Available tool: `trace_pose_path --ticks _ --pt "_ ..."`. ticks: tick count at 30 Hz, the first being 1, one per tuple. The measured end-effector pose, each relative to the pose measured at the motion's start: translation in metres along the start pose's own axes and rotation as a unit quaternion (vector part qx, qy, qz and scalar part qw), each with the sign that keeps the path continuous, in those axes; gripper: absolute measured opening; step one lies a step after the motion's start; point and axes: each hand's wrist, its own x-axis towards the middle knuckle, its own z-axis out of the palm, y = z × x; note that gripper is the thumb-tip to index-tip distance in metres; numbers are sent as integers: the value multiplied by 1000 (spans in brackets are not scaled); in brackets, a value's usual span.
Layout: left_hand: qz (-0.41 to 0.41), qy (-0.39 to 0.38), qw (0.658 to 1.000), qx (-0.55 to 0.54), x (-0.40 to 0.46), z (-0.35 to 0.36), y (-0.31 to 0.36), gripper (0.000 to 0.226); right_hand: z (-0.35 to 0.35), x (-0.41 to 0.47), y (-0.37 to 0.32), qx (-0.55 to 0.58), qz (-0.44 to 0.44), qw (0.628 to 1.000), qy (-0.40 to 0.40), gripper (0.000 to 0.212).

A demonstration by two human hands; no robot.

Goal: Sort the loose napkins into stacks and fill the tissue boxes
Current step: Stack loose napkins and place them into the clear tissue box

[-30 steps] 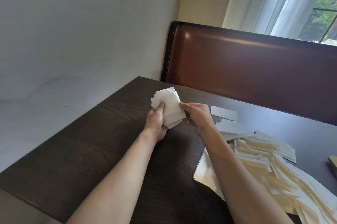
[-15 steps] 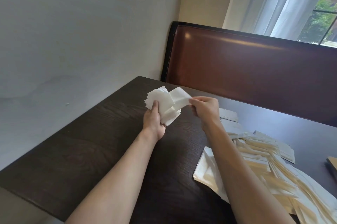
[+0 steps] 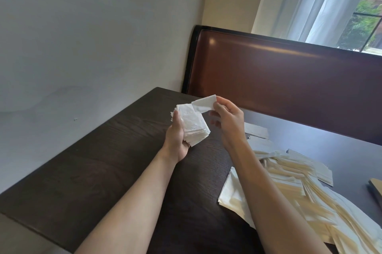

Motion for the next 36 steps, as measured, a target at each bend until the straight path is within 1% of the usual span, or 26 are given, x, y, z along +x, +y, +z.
trace_pose_path --ticks 2,3,5,8,9,11,13,16,19,21,23,25,27,29,30,31,33,34,36 --pt "-23 -2 1000 13 -1 2 0 69 0 2 -7 48 -6 998 -28 21" --pt "-32 -8 999 16 0 2 -1 72 0 2 -8 51 -9 998 -39 22" --pt "-39 -21 999 5 0 5 -2 75 1 1 -5 -9 6 999 -37 26" --pt "-43 -11 999 -17 0 6 -1 78 3 -5 7 -87 104 991 6 33" --pt "-48 -5 999 -19 1 6 -2 78 3 -5 10 -107 127 986 9 34" --pt "-50 -3 999 -19 3 6 -2 73 3 -4 11 -152 150 977 -7 36" --pt "-47 -4 999 -23 4 4 -4 63 4 -1 9 -180 163 970 -30 36" --pt "-53 -4 998 -27 2 3 -3 44 2 -1 10 -234 164 957 -51 33" --pt "-62 3 998 -32 4 1 -5 38 -4 1 8 -266 141 952 -51 25" --pt "-66 11 997 -42 4 0 -6 37 -10 6 4 -260 113 959 -20 23" --pt "-71 17 996 -49 5 0 -6 32 -21 13 -1 -262 71 962 21 26" --pt "-73 17 996 -51 4 0 -4 24 -32 19 -9 -310 44 949 40 34" --pt "-70 17 996 -52 5 1 -4 24 -40 25 -19 -368 58 927 40 41" --pt "-66 17 997 -44 4 2 -4 28 -48 40 -26 -409 77 908 54 36" --pt "-62 17 997 -38 4 3 -4 28 -50 49 -29 -419 92 902 55 30" --pt "-57 14 998 -32 4 3 -5 28 -53 56 -30 -418 116 900 50 30" --pt "-50 7 998 -25 7 3 -7 27 -62 68 -28 -415 172 893 35 56" --pt "-48 5 999 -23 7 3 -8 25 -66 72 -24 -421 187 887 22 65" --pt "-45 0 999 -22 10 3 -9 28 -73 75 -15 -430 204 879 -10 74"
